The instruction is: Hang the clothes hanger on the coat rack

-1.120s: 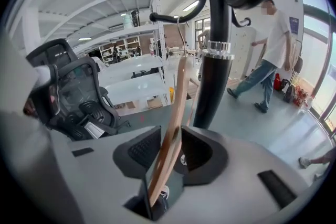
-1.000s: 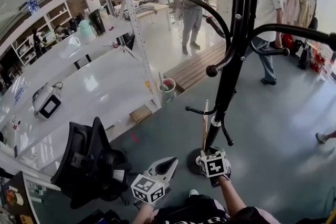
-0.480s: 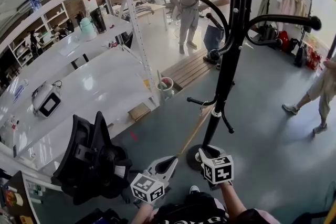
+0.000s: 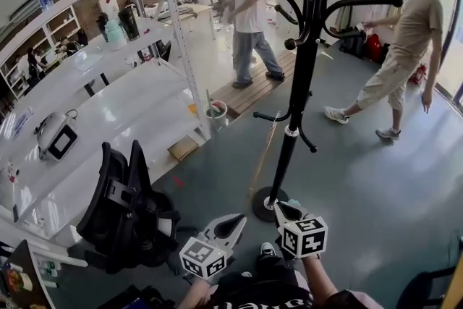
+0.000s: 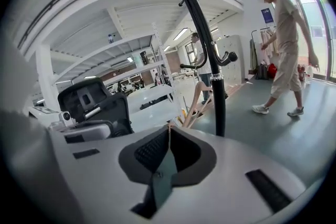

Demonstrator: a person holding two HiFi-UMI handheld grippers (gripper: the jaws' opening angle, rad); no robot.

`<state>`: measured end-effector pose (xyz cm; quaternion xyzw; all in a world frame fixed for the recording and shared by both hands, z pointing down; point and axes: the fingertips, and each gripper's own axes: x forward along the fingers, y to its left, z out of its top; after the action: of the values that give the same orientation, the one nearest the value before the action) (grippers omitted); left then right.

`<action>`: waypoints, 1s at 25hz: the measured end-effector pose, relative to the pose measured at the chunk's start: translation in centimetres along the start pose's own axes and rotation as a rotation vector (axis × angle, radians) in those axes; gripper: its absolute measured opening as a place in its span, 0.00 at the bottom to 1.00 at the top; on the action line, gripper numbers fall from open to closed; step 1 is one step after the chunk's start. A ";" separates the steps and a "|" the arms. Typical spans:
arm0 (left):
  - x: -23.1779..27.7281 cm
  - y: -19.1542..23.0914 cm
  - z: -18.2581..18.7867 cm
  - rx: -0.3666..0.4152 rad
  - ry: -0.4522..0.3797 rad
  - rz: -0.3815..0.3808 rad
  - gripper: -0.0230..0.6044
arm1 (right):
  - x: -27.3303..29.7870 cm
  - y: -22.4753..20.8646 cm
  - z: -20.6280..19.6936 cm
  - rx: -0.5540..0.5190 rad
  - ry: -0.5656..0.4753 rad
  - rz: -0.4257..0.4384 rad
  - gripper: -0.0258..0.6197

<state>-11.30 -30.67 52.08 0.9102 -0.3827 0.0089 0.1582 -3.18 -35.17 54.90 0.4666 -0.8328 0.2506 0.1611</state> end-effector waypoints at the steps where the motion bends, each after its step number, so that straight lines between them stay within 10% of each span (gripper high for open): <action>1: -0.7 -0.6 -0.4 -0.002 0.004 -0.011 0.05 | -0.7 0.5 -0.8 0.006 0.002 -0.008 0.07; 25: -6.5 -11.8 -4.0 -0.003 0.009 -0.090 0.05 | -12.9 3.7 -11.2 0.070 0.032 -0.043 0.06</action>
<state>-7.17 -17.21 51.70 0.9262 -0.3407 0.0055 0.1616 0.65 -18.17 56.68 0.4855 -0.8107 0.2834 0.1633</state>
